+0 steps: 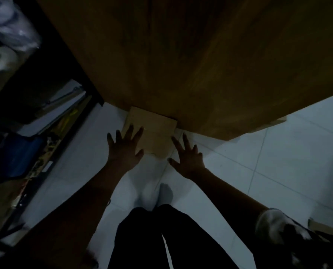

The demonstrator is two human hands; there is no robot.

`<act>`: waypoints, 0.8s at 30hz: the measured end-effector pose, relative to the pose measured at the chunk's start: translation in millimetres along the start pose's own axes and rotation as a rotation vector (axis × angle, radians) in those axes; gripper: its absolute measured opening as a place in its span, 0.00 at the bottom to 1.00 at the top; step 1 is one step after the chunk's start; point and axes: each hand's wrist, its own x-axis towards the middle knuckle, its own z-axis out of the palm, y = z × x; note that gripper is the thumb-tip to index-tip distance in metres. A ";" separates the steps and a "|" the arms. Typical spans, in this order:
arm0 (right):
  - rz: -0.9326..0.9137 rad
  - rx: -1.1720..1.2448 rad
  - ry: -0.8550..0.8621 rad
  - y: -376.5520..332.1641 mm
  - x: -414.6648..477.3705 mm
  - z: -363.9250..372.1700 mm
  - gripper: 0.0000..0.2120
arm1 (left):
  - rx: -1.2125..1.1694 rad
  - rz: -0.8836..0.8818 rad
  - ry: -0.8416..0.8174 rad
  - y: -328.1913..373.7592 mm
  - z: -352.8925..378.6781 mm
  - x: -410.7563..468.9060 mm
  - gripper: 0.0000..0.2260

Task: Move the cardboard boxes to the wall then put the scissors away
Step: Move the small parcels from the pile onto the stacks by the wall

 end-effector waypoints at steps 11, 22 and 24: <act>0.060 0.062 -0.039 49.4 162.1 149.2 0.37 | 0.081 0.178 0.048 -95.6 177.9 146.9 0.37; 0.058 0.141 0.008 63.8 300.5 232.9 0.37 | 0.037 0.151 -0.013 -140.2 278.9 273.9 0.42; 0.040 0.130 0.016 69.9 314.4 240.3 0.37 | 0.030 0.172 -0.022 -141.5 285.1 290.5 0.41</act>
